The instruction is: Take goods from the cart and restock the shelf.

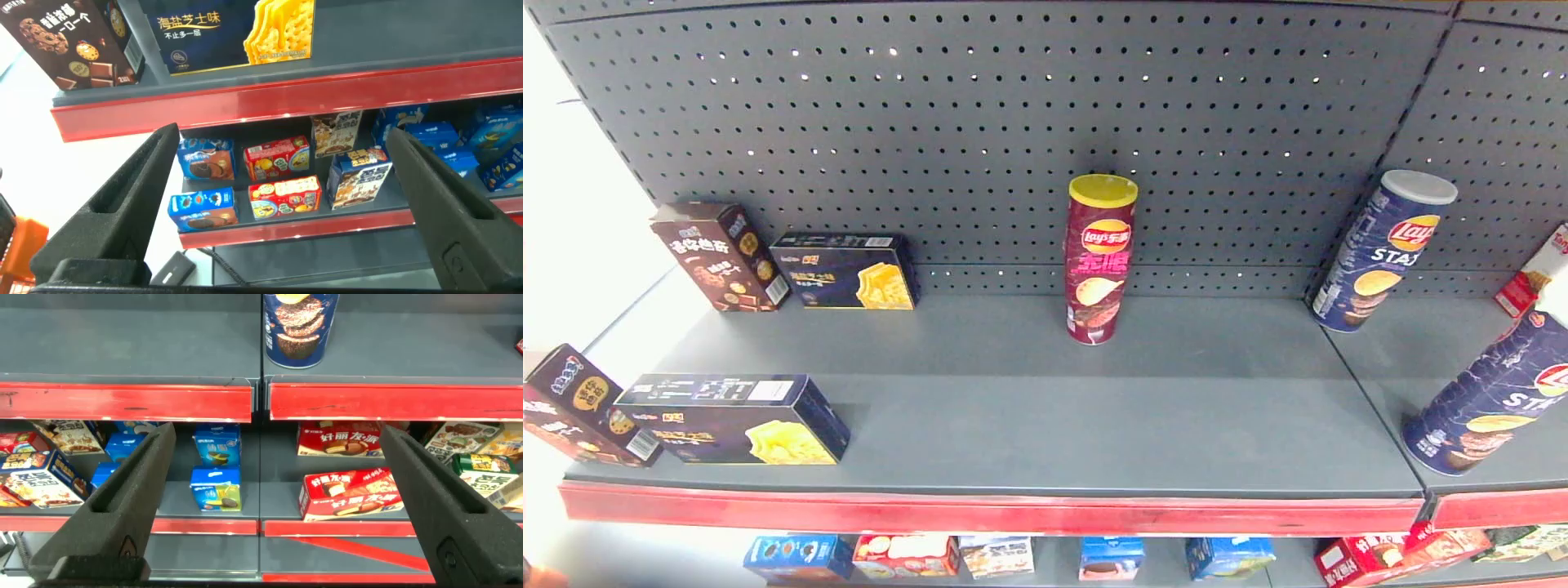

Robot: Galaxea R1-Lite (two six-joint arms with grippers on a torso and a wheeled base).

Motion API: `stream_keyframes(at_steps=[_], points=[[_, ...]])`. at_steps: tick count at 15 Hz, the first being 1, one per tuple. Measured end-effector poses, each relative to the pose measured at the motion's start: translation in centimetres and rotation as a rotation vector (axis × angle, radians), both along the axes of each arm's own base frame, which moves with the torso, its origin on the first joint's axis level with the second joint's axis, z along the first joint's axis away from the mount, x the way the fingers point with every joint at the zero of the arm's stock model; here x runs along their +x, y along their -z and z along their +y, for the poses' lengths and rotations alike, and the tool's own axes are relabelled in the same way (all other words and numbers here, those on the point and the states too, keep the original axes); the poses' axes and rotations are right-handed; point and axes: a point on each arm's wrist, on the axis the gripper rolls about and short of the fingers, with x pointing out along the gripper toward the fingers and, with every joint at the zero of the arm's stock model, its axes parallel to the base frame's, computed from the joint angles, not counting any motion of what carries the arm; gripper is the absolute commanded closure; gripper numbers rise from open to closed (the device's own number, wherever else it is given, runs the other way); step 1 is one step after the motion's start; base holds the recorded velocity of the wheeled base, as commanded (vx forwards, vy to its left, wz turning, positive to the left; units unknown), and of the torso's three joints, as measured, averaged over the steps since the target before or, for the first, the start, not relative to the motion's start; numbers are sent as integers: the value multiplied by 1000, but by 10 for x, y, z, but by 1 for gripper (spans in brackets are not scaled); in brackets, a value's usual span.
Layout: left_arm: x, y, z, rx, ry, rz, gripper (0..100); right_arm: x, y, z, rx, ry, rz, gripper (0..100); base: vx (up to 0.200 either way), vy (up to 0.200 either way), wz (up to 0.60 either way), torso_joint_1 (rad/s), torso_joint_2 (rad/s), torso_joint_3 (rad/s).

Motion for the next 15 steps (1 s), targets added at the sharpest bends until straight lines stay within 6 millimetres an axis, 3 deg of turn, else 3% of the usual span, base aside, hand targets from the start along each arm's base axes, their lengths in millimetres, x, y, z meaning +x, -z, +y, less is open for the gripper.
stream_keyframes(at_steps=[7,15], points=[[0,0,0,-3,1,0,0,0,0,0,2,2,0,0,0,0,0,0,0,0],[0,0,0,-10,3,0,0,0,0,0,4,4,0,0,0,0,600,3,2,0]])
